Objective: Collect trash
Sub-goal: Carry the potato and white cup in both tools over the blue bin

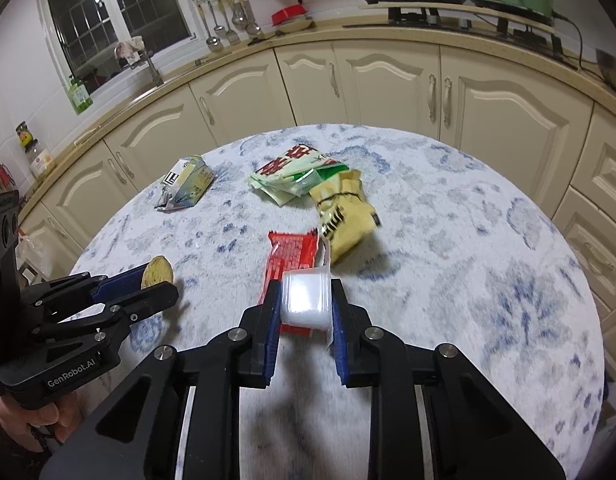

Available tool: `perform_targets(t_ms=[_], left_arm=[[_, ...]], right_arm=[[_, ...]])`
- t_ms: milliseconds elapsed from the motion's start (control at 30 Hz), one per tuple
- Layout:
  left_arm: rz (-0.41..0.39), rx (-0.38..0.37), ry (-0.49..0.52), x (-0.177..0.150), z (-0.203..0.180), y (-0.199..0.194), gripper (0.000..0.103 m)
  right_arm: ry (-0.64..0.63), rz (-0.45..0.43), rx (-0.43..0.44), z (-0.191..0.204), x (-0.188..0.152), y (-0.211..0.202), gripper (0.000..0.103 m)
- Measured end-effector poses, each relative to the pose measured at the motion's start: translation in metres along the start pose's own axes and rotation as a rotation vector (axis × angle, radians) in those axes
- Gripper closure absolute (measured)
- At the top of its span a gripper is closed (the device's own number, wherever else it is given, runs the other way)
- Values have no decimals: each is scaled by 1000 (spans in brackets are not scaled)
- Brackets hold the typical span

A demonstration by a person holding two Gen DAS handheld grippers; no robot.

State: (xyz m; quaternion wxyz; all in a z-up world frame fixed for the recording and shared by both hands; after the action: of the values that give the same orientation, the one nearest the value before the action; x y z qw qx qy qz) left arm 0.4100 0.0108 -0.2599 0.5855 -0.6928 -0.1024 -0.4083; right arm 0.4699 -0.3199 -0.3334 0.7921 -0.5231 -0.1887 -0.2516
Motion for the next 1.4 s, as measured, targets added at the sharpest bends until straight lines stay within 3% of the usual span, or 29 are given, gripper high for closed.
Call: perform_targets(t_ms=[567, 1000, 1400], left_arm=[[-91, -23, 11, -6, -39, -71, 82], [-201, -40, 47, 6, -90, -136, 82], [-292, -149, 143, 35, -179, -165, 82]], right_arm=[[22, -64, 29, 3, -18, -56, 80], [18, -192, 93, 0, -23, -140, 80], [37, -352, -24, -53, -21, -239, 80]])
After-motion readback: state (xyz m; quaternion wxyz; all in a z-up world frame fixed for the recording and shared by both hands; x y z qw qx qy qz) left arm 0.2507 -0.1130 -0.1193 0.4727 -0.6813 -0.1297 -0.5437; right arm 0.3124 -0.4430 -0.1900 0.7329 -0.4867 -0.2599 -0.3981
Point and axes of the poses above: each gripper's, at about its wrist camera, not at the fingertips, and y roughly the way its jaws point, z to its left, x to its top, the point moved 10 cm from there along y, roughly the way its jaws point, and after that the axes turned 12 degrees about y, right-handed, at the moved point
